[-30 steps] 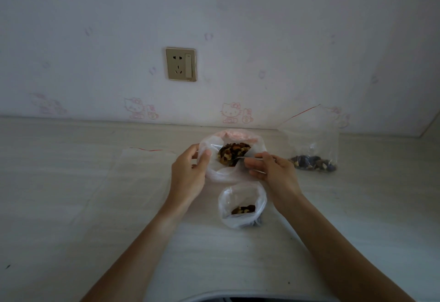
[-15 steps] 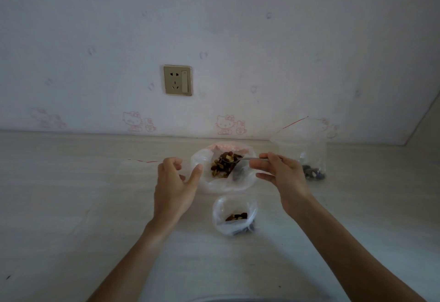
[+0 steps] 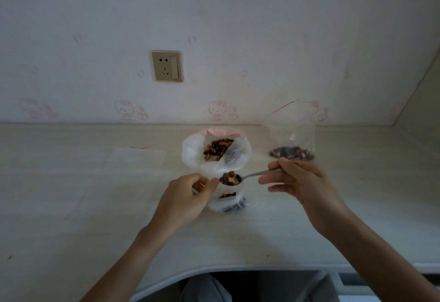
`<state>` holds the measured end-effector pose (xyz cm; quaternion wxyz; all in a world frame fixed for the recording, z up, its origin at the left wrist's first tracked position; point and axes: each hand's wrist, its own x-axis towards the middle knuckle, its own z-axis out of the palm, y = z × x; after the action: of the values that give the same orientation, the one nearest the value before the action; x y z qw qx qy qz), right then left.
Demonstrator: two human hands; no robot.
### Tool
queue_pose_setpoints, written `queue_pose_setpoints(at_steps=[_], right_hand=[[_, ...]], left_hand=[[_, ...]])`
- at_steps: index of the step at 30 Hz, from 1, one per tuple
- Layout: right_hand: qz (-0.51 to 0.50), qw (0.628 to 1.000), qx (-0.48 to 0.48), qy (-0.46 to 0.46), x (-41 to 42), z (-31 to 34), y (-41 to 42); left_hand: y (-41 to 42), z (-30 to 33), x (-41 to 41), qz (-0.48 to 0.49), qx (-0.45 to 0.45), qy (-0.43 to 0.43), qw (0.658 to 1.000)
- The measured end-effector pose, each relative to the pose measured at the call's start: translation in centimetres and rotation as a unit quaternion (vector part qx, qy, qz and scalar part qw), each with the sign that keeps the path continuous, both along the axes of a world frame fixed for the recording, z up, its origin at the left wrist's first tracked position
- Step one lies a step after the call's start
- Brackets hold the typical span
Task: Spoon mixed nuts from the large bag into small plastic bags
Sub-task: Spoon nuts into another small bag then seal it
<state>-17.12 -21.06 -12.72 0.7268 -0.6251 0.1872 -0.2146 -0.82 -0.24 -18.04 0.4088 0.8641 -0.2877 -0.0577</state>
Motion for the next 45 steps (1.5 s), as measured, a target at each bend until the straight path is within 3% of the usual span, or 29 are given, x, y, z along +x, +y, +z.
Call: queue_pose_setpoints(at_steps=[3,5,9,15,20,24,26,31,37,42,45], right_hand=[[-0.009,0.997,-0.066,0.027,-0.8,-0.7,0.4],[-0.011,0.984,-0.18,0.013,-1.2,-0.7,0.6],[0.061,0.908,-0.415,-0.023,-2.2,-0.6,1.0],[0.116,0.822,-0.549,-0.097,-2.3,-0.4,1.4],[0.072,0.875,-0.47,-0.093,-1.6,-0.5,1.1],[0.017,0.963,-0.251,-0.093,-0.1,-0.4,0.7],[-0.006,0.987,-0.143,-0.075,0.9,-0.4,0.4],[-0.012,0.998,-0.027,-0.051,3.6,-0.5,0.0],[-0.034,0.999,-0.036,-0.003,7.5,-0.7,-0.2],[-0.034,0.997,-0.035,0.064,10.2,-1.0,0.2],[-0.043,0.995,-0.039,0.076,10.9,-1.6,0.5]], left_hand=[[-0.2,0.2,-0.4,-0.014,0.001,-0.018,1.0],[-0.3,0.4,-0.6,-0.018,-0.011,-0.033,0.999],[-0.6,1.1,-0.8,-0.026,-0.024,-0.041,0.999],[-0.8,1.9,-1.1,-0.008,-0.037,-0.028,0.999],[-0.6,1.7,-1.0,0.012,-0.045,-0.004,0.999],[-0.3,1.6,-0.8,0.018,-0.049,0.003,0.999],[-0.3,1.7,-0.6,0.019,-0.055,0.011,0.998],[0.4,2.0,0.8,0.045,-0.083,0.025,0.995],[-0.6,2.0,4.5,0.177,-0.104,-0.058,0.977],[-3.0,1.7,6.5,0.159,-0.033,-0.029,0.986],[-4.0,1.2,6.9,0.135,-0.037,-0.018,0.99]])
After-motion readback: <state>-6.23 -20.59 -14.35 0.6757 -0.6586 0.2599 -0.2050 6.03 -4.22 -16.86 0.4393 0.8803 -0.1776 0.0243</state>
